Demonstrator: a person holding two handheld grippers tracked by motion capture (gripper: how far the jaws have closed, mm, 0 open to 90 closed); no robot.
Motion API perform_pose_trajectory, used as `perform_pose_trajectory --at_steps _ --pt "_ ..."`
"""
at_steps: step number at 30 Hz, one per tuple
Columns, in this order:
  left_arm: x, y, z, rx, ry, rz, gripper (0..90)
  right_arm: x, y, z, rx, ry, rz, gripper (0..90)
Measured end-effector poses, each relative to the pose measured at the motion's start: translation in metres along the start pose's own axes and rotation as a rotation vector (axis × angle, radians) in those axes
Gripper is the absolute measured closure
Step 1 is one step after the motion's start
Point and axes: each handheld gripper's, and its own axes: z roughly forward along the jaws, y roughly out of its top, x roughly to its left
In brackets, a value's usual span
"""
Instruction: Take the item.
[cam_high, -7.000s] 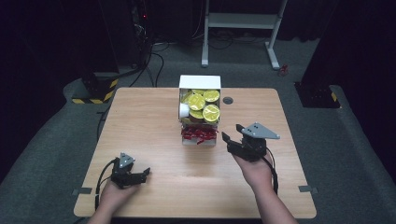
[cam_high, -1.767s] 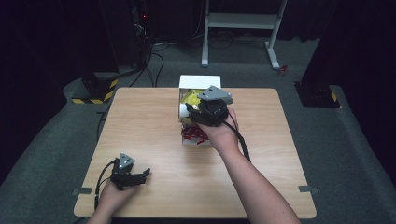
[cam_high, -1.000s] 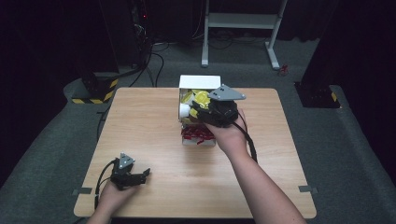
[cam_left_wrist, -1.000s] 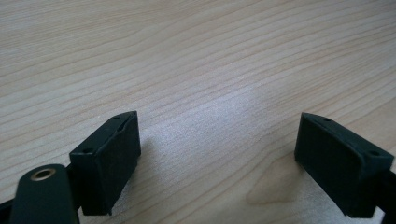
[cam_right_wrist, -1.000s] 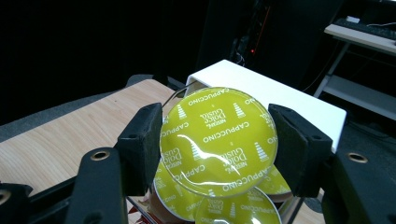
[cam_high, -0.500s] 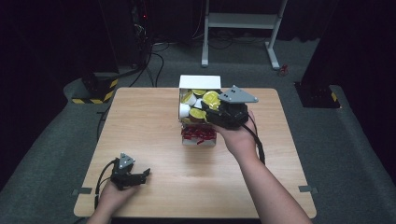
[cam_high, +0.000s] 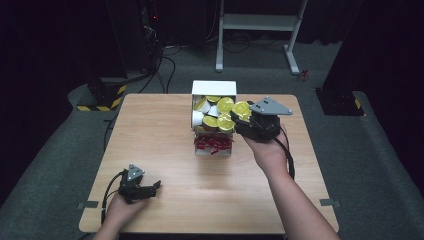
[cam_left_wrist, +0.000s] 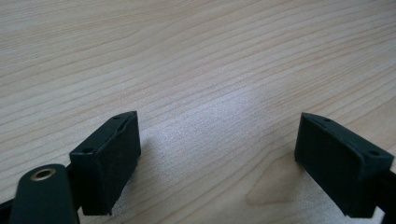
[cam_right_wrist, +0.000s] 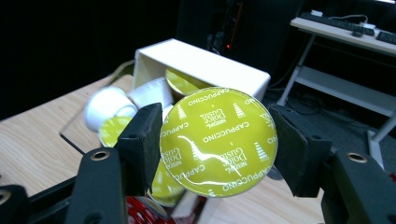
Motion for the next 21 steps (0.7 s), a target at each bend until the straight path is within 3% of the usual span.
perform_pose_trajectory --at_steps 21 --pt "0.000 0.000 0.000 0.000 0.000 0.000 14.8 -0.039 -0.048 0.003 0.084 -0.107 0.055 38.6"
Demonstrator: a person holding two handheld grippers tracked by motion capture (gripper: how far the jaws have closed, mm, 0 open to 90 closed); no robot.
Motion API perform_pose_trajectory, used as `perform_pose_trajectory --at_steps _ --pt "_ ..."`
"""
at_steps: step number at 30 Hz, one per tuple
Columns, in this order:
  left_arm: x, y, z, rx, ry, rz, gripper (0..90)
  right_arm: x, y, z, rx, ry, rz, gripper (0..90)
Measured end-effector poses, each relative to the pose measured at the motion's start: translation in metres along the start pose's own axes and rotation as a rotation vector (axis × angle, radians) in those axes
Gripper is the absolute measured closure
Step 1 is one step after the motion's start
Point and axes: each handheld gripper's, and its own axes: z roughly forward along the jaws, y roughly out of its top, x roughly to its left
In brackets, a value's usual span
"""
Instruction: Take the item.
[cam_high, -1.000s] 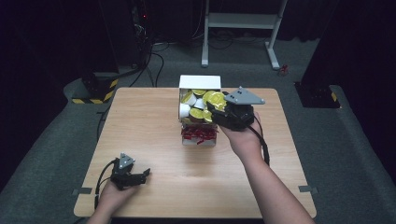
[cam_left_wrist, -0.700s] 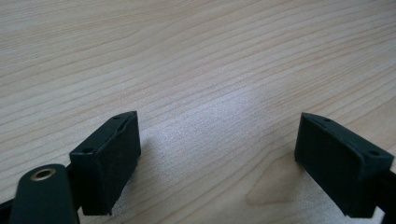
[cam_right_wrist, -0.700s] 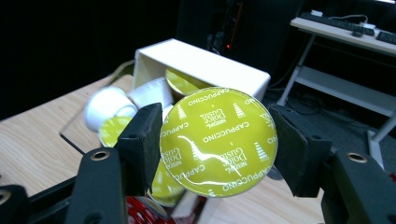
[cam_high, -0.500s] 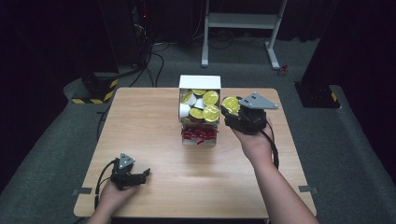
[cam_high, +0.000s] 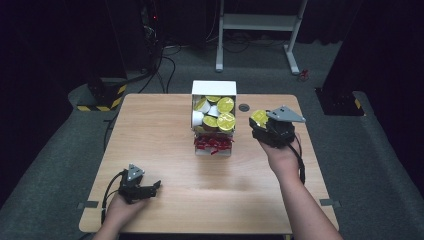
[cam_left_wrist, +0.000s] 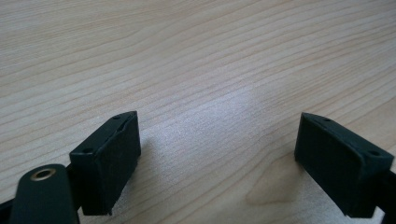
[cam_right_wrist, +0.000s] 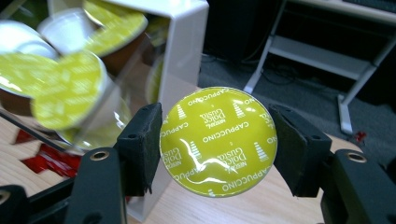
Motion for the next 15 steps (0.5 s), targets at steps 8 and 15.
perform_pose_trajectory --at_steps 8,15 --pt "0.000 0.000 0.000 0.000 0.000 0.000 14.8 -0.014 -0.020 0.015 0.045 -0.045 0.030 38.6" --pt "0.000 0.000 0.000 0.000 -0.001 0.000 14.9 -0.023 -0.037 0.031 0.101 -0.068 0.046 38.6"
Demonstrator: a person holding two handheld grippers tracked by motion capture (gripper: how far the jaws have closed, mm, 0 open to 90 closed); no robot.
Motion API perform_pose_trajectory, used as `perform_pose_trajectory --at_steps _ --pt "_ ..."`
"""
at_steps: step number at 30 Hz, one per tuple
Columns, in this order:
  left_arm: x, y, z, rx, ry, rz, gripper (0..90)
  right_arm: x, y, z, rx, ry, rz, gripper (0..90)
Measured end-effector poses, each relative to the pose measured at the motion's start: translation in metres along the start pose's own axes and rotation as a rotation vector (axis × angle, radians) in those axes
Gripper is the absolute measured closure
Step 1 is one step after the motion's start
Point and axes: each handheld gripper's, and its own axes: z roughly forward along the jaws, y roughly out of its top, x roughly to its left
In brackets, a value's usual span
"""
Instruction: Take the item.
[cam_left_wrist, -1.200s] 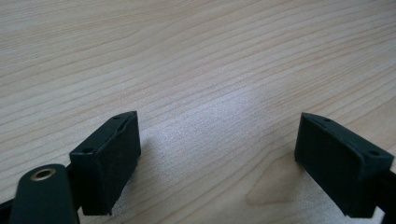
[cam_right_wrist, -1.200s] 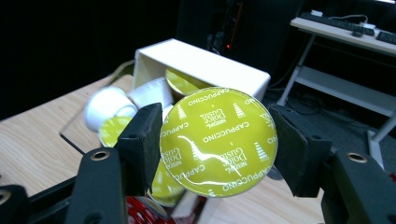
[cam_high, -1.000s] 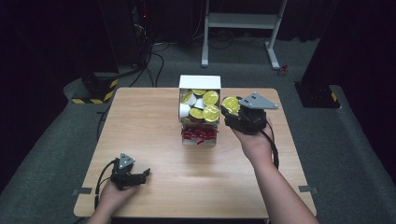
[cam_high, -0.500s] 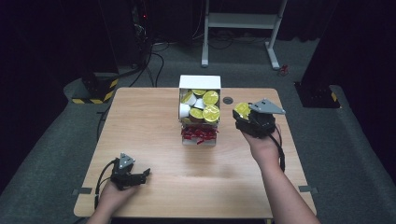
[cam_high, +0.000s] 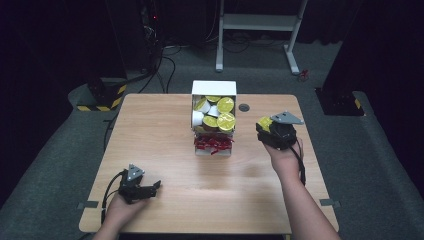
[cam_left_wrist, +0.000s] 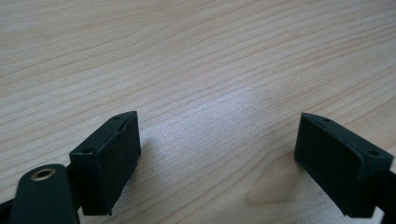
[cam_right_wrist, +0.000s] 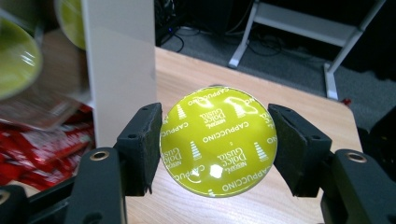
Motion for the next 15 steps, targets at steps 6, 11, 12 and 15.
perform_pose_trajectory --at_steps 6,11,12,15 --pt "0.000 0.000 0.000 0.000 0.000 0.000 14.9 -0.003 -0.013 0.017 0.053 -0.009 0.021 38.6" --pt "0.000 0.000 0.000 0.000 0.001 0.006 14.9 -0.003 -0.024 0.031 0.080 -0.007 0.026 38.6" --pt "0.000 0.000 0.000 0.000 0.001 0.006 14.9 -0.004 -0.026 0.034 0.085 -0.005 0.023 38.6" --pt "0.000 0.000 0.000 0.000 0.000 0.004 14.9 -0.002 -0.030 0.042 0.110 -0.002 0.032 38.6"
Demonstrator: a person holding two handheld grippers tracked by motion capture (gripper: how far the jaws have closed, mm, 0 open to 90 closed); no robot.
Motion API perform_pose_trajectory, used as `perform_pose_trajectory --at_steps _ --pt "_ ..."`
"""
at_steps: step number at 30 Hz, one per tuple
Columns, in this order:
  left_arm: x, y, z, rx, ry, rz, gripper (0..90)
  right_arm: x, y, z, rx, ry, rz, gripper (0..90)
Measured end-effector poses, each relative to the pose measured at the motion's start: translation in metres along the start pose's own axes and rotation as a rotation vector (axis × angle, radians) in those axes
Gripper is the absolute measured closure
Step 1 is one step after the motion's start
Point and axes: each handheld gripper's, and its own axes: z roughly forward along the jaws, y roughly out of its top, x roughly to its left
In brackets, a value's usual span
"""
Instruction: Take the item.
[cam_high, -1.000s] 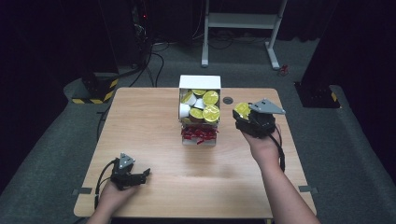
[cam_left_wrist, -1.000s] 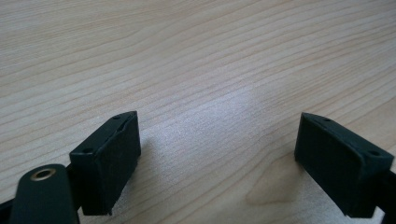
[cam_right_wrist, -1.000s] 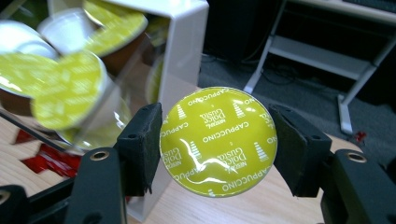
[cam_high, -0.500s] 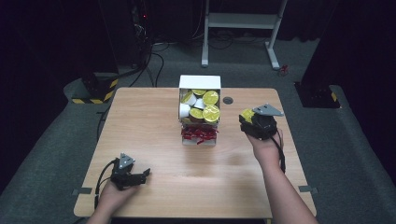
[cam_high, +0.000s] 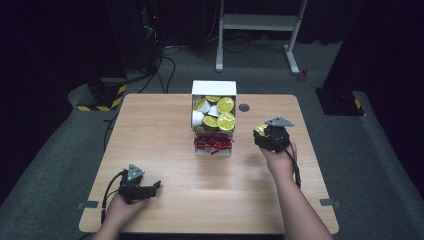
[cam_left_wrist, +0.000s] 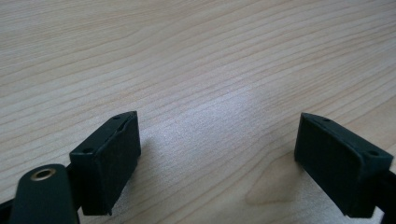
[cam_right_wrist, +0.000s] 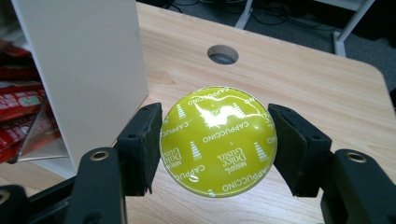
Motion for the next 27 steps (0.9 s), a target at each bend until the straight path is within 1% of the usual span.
perform_pose_trajectory --at_steps 1,4,5,7,9,11,12,16,18,19,20,21,25,27 --pt "0.000 0.000 0.000 0.000 -0.001 -0.004 14.9 0.000 -0.001 0.002 0.002 0.005 -0.002 38.6" --pt "0.000 0.000 0.000 0.000 0.001 0.002 15.0 0.002 -0.005 0.010 0.013 0.008 -0.002 38.6" --pt "0.000 0.000 0.000 0.000 0.000 0.002 15.0 0.003 -0.005 0.012 0.022 0.010 0.008 38.6" --pt "0.000 0.000 0.000 0.000 0.000 0.002 15.0 0.003 -0.008 0.017 0.025 0.016 0.002 38.6" --pt "0.000 0.000 0.000 0.001 0.002 0.008 14.9 0.004 -0.010 0.020 0.037 0.019 0.016 38.6" --pt "0.000 0.000 0.000 0.000 0.001 0.009 15.0 0.004 -0.012 0.024 0.046 0.018 0.018 38.6" --pt "0.000 0.000 0.000 0.000 0.001 0.009 15.0 0.004 -0.014 0.026 0.050 0.019 0.012 38.6" --pt "0.000 0.000 0.000 0.000 0.001 0.010 15.0 0.005 -0.019 0.034 0.072 0.023 0.028 38.6" --pt "0.000 0.000 0.000 -0.001 0.002 0.010 15.0 0.006 -0.021 0.039 0.087 0.025 0.023 38.6" --pt "0.000 0.000 0.000 -0.001 0.001 0.010 15.0 0.007 -0.022 0.041 0.088 0.025 0.029 38.6" --pt "0.000 0.000 0.000 -0.001 0.001 0.011 15.0 0.007 -0.023 0.043 0.090 0.032 0.024 38.6" --pt "0.000 0.000 0.000 -0.001 0.001 0.012 15.1 0.008 -0.024 0.045 0.096 0.036 0.037 38.6" --pt "0.000 0.000 0.000 0.000 0.000 0.014 15.2 0.011 -0.026 0.052 0.106 0.044 0.038 38.6" --pt "0.000 0.000 -0.001 0.000 -0.001 0.017 15.2 0.013 -0.029 0.057 0.118 0.049 0.050 38.7"
